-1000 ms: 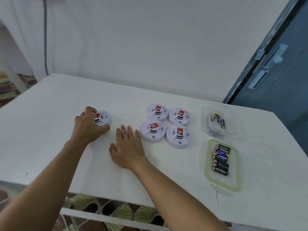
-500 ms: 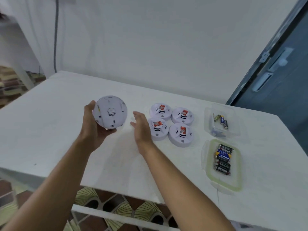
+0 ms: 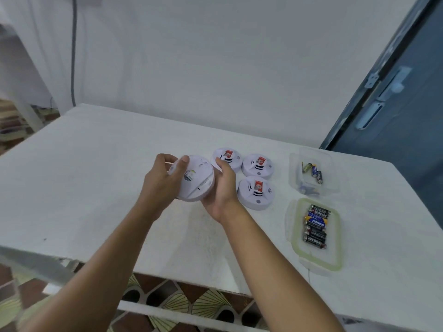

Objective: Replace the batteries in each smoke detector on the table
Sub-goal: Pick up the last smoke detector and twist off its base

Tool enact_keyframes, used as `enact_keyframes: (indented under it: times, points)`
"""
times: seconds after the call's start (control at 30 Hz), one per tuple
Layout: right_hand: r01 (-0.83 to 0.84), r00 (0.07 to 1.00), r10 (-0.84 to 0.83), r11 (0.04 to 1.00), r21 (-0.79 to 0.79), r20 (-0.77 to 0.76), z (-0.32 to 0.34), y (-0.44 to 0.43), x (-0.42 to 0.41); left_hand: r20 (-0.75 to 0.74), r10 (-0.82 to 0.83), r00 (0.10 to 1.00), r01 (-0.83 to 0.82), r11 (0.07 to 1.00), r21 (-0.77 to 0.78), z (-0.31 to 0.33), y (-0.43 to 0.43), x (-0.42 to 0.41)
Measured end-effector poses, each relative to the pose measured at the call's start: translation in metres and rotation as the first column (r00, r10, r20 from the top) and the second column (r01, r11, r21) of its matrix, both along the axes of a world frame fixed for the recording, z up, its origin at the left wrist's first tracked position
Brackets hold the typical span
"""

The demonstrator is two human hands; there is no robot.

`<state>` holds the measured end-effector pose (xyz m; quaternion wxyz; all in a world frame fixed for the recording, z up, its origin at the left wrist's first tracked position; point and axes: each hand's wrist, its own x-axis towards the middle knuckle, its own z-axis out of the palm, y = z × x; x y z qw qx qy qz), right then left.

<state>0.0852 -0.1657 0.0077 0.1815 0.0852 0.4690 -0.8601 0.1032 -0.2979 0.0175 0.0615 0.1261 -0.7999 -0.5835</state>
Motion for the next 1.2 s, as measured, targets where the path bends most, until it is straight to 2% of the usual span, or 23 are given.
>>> enact_keyframes:
  times: [0.13, 0.33, 0.47, 0.67, 0.87, 1.0, 1.2]
  points:
    - [0.023, 0.999, -0.022, 0.999, -0.022, 0.041, -0.001, 0.005, -0.002, -0.147, -0.052, 0.988, 0.014, 0.967, -0.254, -0.003, 0.016, 0.004]
    - [0.001, 0.995, 0.004, 0.999, -0.052, 0.095, 0.005, 0.016, 0.000, -0.199, -0.074, 0.977, -0.017, 0.907, -0.420, -0.009, 0.020, 0.003]
    - [-0.010, 0.994, 0.010, 1.000, 0.002, 0.110, 0.004, 0.022, 0.000, -0.278, -0.101, 0.955, -0.021, 0.914, -0.405, -0.003, 0.028, 0.007]
    - [-0.035, 0.998, 0.033, 0.999, 0.040, 0.056, 0.010, 0.032, 0.003, -0.268, -0.241, 0.933, 0.108, 0.897, -0.430, -0.009, 0.039, 0.016]
    - [0.007, 1.000, -0.008, 0.996, 0.092, 0.008, 0.006, 0.046, 0.007, -0.279, -0.289, 0.916, 0.144, 0.885, -0.444, -0.008, 0.045, 0.018]
    - [0.069, 0.997, -0.063, 0.985, 0.161, -0.040, 0.005, 0.048, 0.011, -0.323, -0.239, 0.916, 0.085, 0.901, -0.425, -0.003, 0.056, 0.020]
    - [0.104, 0.993, -0.098, 0.990, 0.097, -0.062, 0.003, 0.065, 0.015, -0.301, -0.169, 0.938, 0.041, 0.920, -0.389, 0.004, 0.078, 0.024]
